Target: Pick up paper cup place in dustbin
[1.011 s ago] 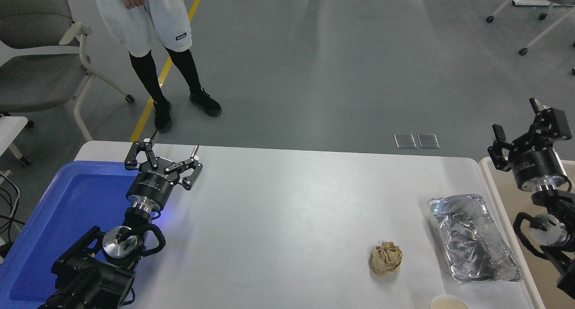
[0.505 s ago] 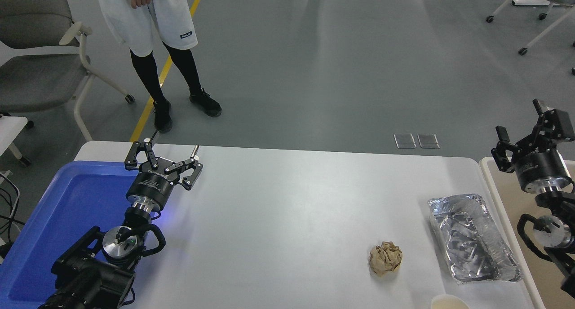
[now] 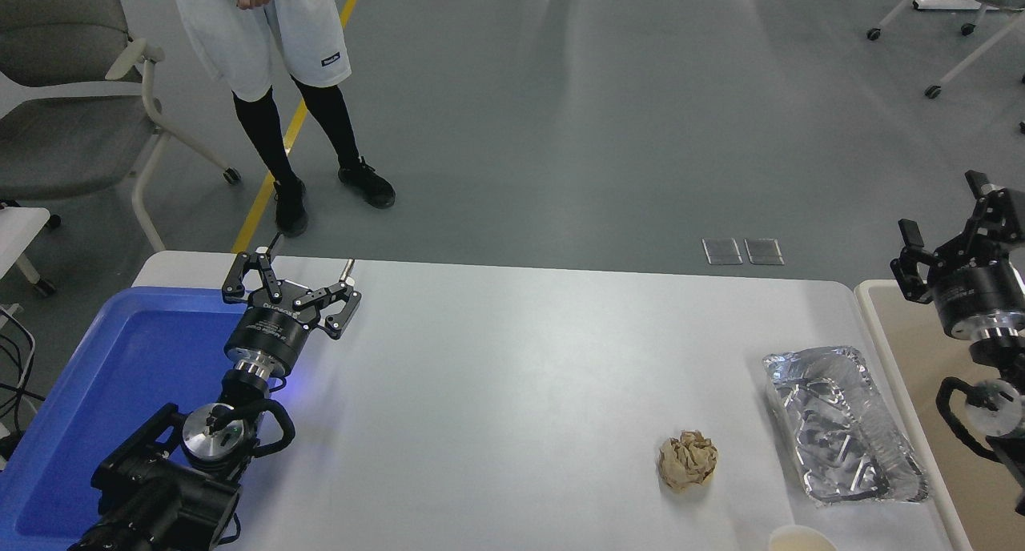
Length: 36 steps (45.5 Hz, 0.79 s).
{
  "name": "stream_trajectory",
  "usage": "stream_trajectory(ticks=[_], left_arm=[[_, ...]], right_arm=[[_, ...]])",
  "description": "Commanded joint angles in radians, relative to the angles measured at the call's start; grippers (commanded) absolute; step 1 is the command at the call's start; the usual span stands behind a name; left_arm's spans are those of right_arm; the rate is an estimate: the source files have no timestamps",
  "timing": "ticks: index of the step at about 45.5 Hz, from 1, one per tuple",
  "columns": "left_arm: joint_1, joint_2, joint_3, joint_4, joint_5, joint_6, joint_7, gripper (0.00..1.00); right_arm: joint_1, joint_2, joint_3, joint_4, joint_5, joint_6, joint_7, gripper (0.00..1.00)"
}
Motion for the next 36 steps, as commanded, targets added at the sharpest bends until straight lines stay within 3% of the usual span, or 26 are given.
stream_trajectory(ticks=[1,19,30,36], left_arm=[[0.0,0.0,0.0,0.0,0.0,0.0,0.0,0.99],[0.0,0.0,0.0,0.0,0.0,0.0,0.0,0.99],[0.0,0.0,0.0,0.0,0.0,0.0,0.001,0.99],[0.0,0.0,0.001,0.0,0.0,0.0,0.0,0.99]], right_arm=[[0.087,-0.154,-0.256,0.012,0.089,0.005,-0.002,1.0],[0.488,-0.312,-0.911,0.045,0.071,0.011,-0.005,1.0],[0.831,-0.295,-1.447,0.072,0.066,0.037,-0.007,1.0],[0.985,-0.249,-1.678,0.097,-0.004,0.074,-0.008,1.0]])
